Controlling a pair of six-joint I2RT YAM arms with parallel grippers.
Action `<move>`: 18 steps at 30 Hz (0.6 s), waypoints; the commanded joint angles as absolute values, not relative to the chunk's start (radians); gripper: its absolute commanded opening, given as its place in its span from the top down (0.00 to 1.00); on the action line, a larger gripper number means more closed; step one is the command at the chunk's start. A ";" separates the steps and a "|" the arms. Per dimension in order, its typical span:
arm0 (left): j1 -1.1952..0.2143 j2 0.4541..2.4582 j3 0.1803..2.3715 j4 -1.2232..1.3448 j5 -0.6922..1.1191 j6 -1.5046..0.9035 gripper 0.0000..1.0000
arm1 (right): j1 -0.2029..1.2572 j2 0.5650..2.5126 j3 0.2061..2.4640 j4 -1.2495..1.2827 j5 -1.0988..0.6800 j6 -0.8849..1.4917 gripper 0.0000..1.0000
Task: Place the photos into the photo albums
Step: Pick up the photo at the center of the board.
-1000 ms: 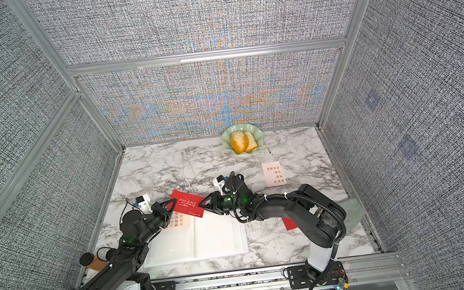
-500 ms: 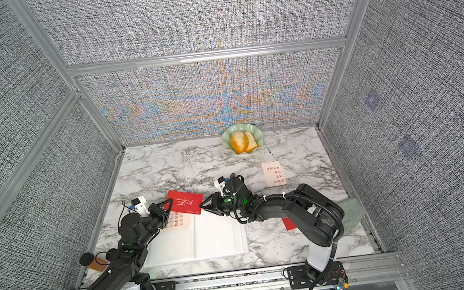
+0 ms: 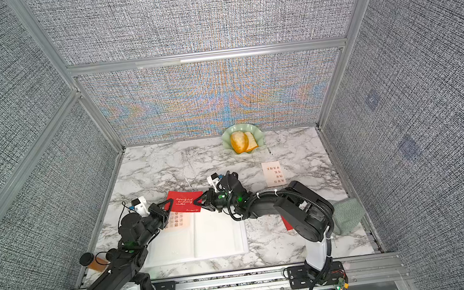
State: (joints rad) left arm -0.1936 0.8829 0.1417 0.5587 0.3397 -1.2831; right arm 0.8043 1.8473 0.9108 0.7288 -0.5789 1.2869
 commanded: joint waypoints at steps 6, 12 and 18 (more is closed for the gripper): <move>-0.193 0.884 0.163 0.494 0.333 -1.248 0.97 | 0.805 1.837 0.917 0.752 -0.574 1.309 1.00; -0.193 0.870 0.198 0.362 0.305 -1.201 0.77 | 0.802 1.792 0.899 0.696 -0.563 1.286 1.00; -0.192 0.815 0.251 0.099 0.195 -1.105 0.74 | 0.798 1.712 0.872 0.560 -0.536 1.225 1.00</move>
